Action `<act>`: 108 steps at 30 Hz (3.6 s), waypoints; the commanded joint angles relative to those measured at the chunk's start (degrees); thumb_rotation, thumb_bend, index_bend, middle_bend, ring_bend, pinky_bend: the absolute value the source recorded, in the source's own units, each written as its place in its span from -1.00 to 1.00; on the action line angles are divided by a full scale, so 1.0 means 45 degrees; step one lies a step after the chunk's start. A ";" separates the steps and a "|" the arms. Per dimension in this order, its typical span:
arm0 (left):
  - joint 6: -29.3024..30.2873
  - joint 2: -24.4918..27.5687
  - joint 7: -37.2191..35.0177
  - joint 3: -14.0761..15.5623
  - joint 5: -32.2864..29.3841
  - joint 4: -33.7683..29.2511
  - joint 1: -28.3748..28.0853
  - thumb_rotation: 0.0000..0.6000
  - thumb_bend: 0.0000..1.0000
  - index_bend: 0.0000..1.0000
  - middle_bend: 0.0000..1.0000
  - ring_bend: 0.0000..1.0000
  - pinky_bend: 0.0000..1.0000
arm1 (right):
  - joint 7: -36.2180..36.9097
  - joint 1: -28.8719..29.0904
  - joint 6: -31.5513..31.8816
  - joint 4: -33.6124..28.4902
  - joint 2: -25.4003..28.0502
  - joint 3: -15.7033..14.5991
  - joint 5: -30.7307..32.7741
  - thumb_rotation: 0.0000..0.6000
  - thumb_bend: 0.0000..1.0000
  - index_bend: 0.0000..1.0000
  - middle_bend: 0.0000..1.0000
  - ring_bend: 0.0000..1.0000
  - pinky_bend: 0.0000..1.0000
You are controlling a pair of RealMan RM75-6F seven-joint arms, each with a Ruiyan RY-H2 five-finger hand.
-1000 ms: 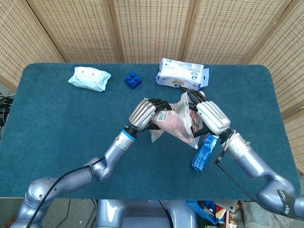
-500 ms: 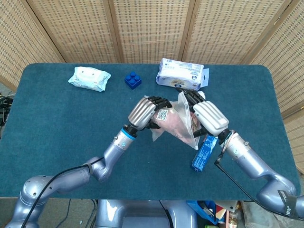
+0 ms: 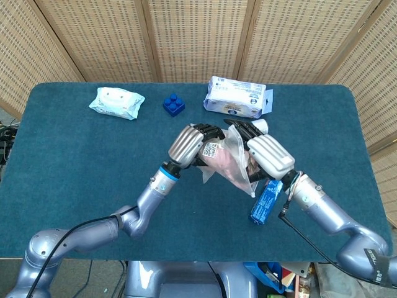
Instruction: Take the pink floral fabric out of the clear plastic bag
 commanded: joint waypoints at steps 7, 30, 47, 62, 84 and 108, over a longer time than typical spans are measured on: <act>-0.0088 -0.0040 -0.0030 -0.0160 -0.0227 -0.0241 -0.0042 1.00 -0.17 0.05 -0.01 -0.09 0.00 | -0.0387 0.0186 0.0319 0.0248 -0.0574 0.0012 0.0004 1.00 -1.00 -0.45 -1.00 -1.00 -1.00; 0.0031 -0.0007 -0.0115 -0.0312 -0.0442 -0.0723 0.0081 1.00 -0.17 0.05 -0.01 -0.09 0.00 | -0.1115 0.0208 0.0991 0.0408 -0.1359 -0.0024 0.0344 1.00 -0.29 0.23 -1.00 -1.00 -1.00; 0.0040 0.0126 -0.0057 -0.0354 -0.0515 -0.1052 0.0193 1.00 -0.17 0.05 -0.01 -0.09 0.00 | -0.2219 0.0176 0.1632 0.0610 -0.1775 -0.0095 0.0243 1.00 0.32 0.54 -1.00 -1.00 -1.00; -0.0404 0.0665 0.0248 0.0038 -0.0485 -0.1476 0.0460 1.00 -0.18 -0.26 -0.49 -0.47 -0.26 | -0.2527 -0.0106 0.2429 0.0625 -0.2007 -0.0149 -0.0178 1.00 0.39 0.62 -1.00 -1.00 -1.00; -0.0850 0.2008 0.0283 0.0641 -0.0379 -0.2329 0.1216 1.00 -0.41 -1.00 -1.00 -1.00 -1.00 | -0.2295 -0.0366 0.2930 0.0880 -0.2046 -0.0414 -0.1151 1.00 0.39 0.62 -1.00 -1.00 -1.00; -0.1827 0.4225 0.0874 0.1070 -0.0761 -0.3738 0.2052 1.00 -0.77 -1.00 -1.00 -1.00 -1.00 | -0.3046 -0.0927 0.4064 0.0921 -0.1380 -0.0610 -0.2493 1.00 0.39 0.62 -1.00 -1.00 -1.00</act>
